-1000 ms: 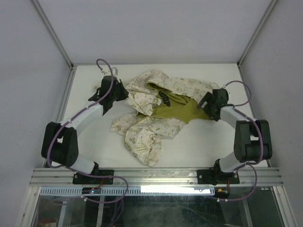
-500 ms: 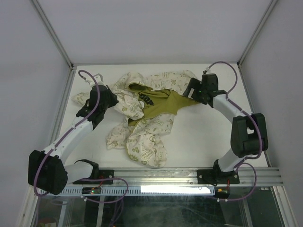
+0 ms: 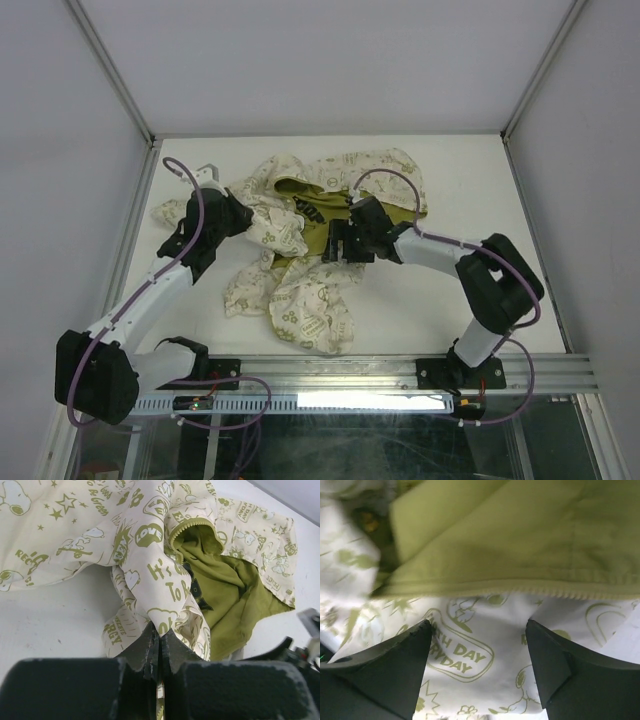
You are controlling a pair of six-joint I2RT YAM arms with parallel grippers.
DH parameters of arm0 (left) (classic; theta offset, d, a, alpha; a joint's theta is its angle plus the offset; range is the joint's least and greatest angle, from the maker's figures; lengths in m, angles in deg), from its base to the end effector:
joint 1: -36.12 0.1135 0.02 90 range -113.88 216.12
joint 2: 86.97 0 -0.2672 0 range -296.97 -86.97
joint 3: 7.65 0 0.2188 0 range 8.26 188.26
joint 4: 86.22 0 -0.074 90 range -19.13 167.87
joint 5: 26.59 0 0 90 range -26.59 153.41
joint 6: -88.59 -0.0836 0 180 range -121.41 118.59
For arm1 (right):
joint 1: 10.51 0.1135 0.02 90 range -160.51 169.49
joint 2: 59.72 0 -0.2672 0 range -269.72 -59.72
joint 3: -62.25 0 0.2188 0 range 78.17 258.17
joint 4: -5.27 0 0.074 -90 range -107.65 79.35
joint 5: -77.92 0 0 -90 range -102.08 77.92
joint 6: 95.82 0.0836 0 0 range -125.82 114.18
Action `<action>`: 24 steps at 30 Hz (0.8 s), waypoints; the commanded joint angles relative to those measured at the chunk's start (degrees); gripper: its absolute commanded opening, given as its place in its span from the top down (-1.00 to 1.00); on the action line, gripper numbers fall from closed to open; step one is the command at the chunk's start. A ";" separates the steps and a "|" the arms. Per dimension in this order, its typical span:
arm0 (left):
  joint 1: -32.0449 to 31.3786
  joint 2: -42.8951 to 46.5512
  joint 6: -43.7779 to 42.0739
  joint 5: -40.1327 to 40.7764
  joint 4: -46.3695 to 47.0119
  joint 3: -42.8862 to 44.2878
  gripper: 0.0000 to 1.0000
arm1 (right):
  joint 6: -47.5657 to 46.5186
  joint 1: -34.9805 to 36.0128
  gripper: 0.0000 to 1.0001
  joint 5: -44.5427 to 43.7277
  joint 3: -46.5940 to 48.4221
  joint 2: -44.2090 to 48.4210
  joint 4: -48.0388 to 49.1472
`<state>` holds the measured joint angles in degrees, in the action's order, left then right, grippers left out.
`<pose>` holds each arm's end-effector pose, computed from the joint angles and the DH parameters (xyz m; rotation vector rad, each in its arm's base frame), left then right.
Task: Zip up the jacket
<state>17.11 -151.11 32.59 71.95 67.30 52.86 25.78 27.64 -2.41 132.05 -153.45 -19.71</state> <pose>0.2474 -0.0721 0.2615 -0.3658 2.0836 -0.4021 0.2588 0.2212 0.1735 -0.2265 2.5425 0.7238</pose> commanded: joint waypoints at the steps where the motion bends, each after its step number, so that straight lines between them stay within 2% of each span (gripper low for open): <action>1: 0.45 3.64 1.17 -3.06 3.40 -1.30 1.00 | 1.18 -1.65 -0.54 -6.29 3.65 -6.13 -0.90; 6: 0.45 6.35 1.34 -4.52 2.15 -3.04 1.00 | 0.41 -9.73 -0.37 -9.21 6.42 -10.70 -3.02; 15: 0.44 7.87 -0.26 -4.49 -0.99 -2.07 1.00 | -3.02 -26.58 -0.36 -8.45 13.85 -16.46 -5.59; 21: 0.45 9.10 -1.20 -1.55 -2.46 -1.37 1.00 | -6.12 -33.79 -0.36 -9.83 20.48 -18.56 -8.34; 24: 0.46 8.46 -1.70 -2.20 -2.80 -0.46 1.00 | -7.98 -35.26 -0.37 -9.53 21.65 -16.60 -9.64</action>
<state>17.09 -144.03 32.21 69.08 63.00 49.34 22.19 -5.58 -8.26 151.51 -171.22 -24.97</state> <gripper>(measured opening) 0.009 0.679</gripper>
